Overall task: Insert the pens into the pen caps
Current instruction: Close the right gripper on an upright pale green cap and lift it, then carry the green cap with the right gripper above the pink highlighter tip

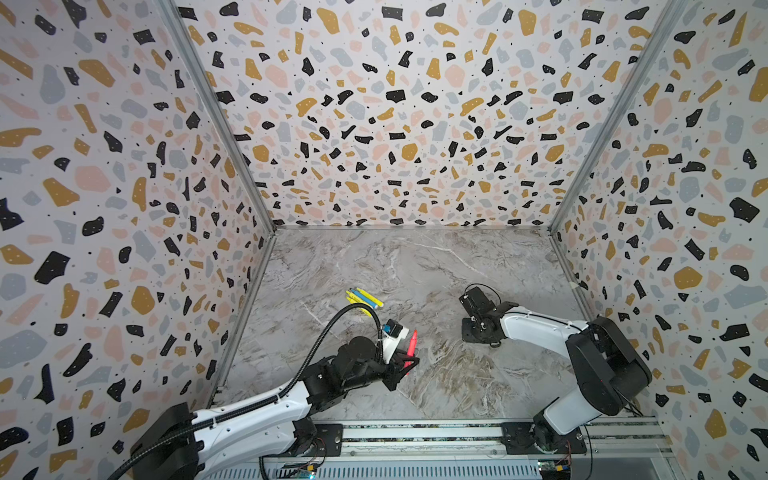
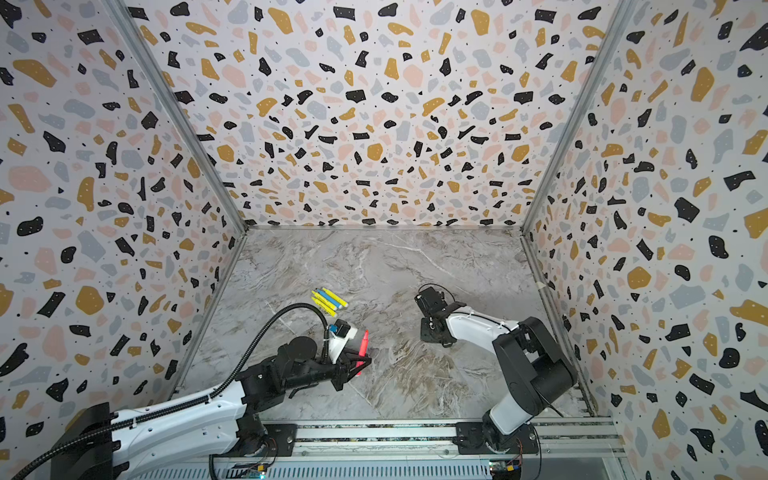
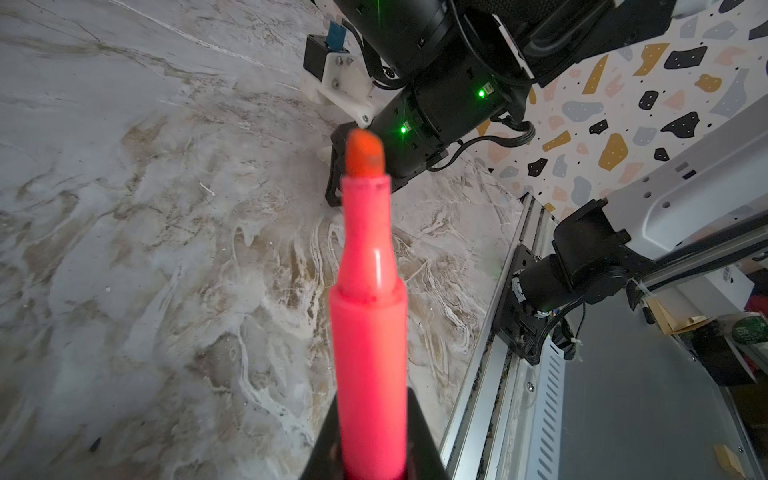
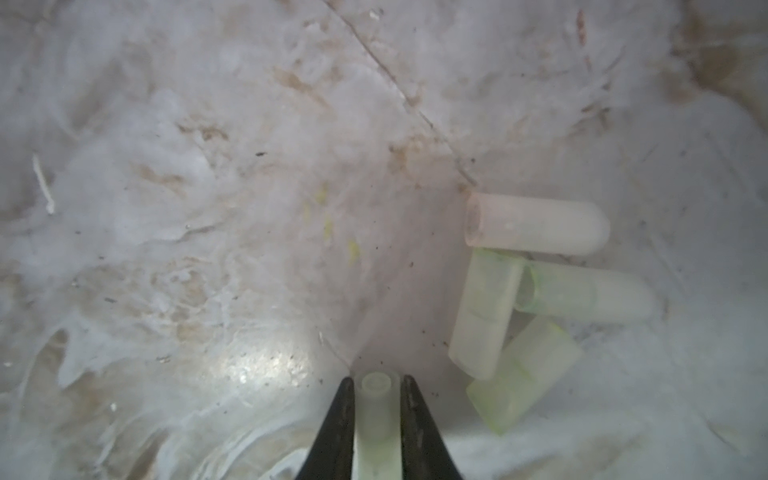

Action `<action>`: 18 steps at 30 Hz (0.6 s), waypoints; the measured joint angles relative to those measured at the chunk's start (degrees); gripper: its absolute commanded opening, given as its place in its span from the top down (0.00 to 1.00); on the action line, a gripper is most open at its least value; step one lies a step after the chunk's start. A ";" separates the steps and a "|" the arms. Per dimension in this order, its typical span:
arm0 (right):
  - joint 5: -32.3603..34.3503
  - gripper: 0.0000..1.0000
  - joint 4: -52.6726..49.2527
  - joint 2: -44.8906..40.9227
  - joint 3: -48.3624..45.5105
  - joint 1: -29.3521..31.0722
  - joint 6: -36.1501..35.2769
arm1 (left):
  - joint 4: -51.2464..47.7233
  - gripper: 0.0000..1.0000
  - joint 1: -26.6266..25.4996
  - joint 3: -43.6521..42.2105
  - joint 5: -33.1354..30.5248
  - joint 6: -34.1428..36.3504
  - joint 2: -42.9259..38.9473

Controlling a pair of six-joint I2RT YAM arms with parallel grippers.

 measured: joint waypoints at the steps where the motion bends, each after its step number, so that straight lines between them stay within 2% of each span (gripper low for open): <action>1: -0.02 0.88 0.00 -0.04 0.00 0.09 0.02 | -0.02 1.00 0.00 0.00 -0.02 0.00 -0.20; 6: -0.98 0.93 -0.20 -0.31 -0.02 0.24 -0.20 | -0.04 1.00 0.00 0.00 -0.15 0.02 -0.50; 11: -4.46 0.93 -1.20 -1.60 -0.02 0.28 -1.36 | -0.04 1.00 0.00 0.02 -0.22 0.02 -0.50; 18: -14.19 0.95 0.76 -13.22 1.36 0.44 -4.00 | 0.11 1.00 0.00 0.07 0.15 -0.33 -0.20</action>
